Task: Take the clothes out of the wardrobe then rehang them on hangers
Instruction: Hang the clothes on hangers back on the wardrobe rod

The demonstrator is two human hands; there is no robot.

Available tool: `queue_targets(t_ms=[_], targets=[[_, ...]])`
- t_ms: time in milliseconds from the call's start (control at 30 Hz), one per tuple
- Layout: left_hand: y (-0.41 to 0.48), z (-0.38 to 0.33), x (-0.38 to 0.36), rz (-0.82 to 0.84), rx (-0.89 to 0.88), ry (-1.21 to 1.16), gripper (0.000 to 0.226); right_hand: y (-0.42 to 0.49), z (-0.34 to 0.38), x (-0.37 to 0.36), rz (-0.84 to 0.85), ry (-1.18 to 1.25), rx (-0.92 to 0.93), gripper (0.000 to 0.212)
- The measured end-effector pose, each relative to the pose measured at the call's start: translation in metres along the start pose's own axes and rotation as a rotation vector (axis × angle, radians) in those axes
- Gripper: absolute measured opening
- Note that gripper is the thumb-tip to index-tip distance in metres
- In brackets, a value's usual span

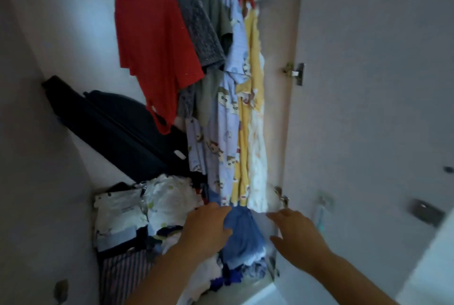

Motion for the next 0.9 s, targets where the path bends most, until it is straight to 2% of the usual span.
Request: queue_targets(t_ms=[67,200,300,433,633,900], targets=[[-0.018,-0.025,-0.014,0.057,-0.054,-0.023,0.044,-0.04,-0.018,0.0,0.007,-0.008,-0.093,0.04],[-0.055,-0.076,-0.045,0.165,-0.185,-0.082,0.045,-0.131,-0.046,0.004,0.033,0.006,-0.332,0.052],[-0.097,-0.124,-0.067,0.215,-0.367,-0.096,0.04,-0.211,-0.056,0.01,0.014,-0.019,-0.52,0.052],[-0.173,-0.19,-0.084,0.286,-0.65,-0.085,0.051,-0.332,-0.052,0.022,0.005,-0.046,-0.802,0.052],[-0.329,-0.309,-0.078,0.428,-1.066,-0.163,0.05,-0.541,-0.016,0.063,-0.013,-0.121,-1.216,0.051],[-0.585,-0.446,-0.022,0.513,-1.624,-0.228,0.05,-0.814,0.09,0.131,-0.208,-0.194,-1.727,0.053]])
Point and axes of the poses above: each hand's wrist, its own y-axis towards the middle knuckle, its own x-axis out of the back of the hand, z = x × y, the point moved 5 cm from there along y, towards the middle knuckle, and after that the axes turned 13 degrees about -z, right-handed, at the moved point
